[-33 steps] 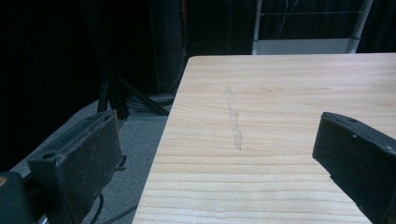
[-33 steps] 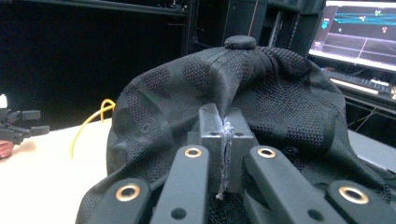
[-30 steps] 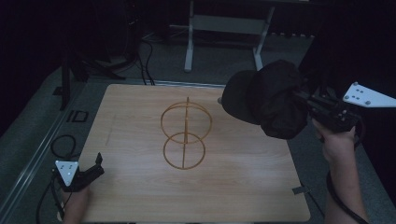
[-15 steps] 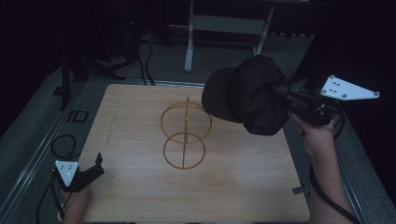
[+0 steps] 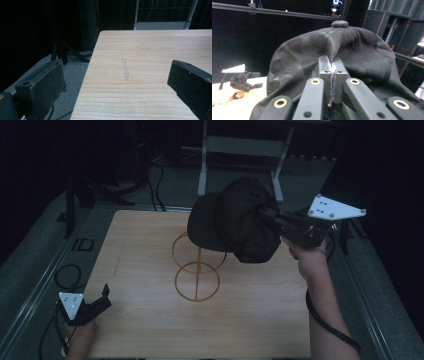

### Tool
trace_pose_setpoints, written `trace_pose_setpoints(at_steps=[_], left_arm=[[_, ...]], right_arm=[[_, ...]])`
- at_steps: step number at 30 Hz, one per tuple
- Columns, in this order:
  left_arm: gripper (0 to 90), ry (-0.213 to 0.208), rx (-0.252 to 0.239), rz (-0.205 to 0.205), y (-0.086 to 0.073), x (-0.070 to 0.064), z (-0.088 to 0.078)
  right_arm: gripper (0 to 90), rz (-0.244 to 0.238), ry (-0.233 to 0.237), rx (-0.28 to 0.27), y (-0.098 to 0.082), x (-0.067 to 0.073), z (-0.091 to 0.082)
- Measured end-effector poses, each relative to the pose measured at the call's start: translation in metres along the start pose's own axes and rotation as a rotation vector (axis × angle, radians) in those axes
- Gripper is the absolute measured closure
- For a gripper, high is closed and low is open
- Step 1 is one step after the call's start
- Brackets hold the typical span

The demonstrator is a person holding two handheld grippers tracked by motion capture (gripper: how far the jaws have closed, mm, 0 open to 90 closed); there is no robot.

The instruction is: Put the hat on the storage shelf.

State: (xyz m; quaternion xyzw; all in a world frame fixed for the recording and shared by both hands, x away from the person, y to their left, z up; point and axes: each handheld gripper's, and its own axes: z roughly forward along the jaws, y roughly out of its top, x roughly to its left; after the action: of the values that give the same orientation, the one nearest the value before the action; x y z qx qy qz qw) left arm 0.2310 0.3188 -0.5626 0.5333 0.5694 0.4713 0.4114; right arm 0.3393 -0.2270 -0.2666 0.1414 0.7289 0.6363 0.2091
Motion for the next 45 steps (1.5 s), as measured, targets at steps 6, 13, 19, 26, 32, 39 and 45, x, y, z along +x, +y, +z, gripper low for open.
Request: trace_pose_setpoints(at_steps=[6,13,19,26,32,39,45], left_arm=[[1.8,-0.001,-0.002,0.001,0.000,0.000,0.000],[1.8,-0.003,-0.002,-0.002,0.000,0.000,0.000],[1.8,-0.005,-0.004,-0.004,0.000,0.001,0.000],[1.8,-0.008,-0.004,-0.003,0.000,0.000,0.000],[1.8,-0.010,-0.002,0.001,0.000,0.000,0.000],[1.8,-0.008,-0.003,0.001,0.000,0.000,0.000],[1.8,-0.010,-0.006,-0.001,0.000,0.000,0.000]], right_arm=[[88.8,-0.001,0.035,0.013,-0.002,0.006,0.022],[88.8,-0.006,0.070,0.024,-0.001,0.013,0.047],[88.8,-0.012,0.097,0.036,0.001,0.018,0.065],[88.8,-0.005,0.107,0.054,-0.006,0.019,0.076],[88.8,0.016,0.103,0.080,-0.019,0.016,0.079],[88.8,0.061,0.097,0.095,-0.038,0.008,0.080],[88.7,0.074,0.081,0.134,-0.052,0.005,0.089]])
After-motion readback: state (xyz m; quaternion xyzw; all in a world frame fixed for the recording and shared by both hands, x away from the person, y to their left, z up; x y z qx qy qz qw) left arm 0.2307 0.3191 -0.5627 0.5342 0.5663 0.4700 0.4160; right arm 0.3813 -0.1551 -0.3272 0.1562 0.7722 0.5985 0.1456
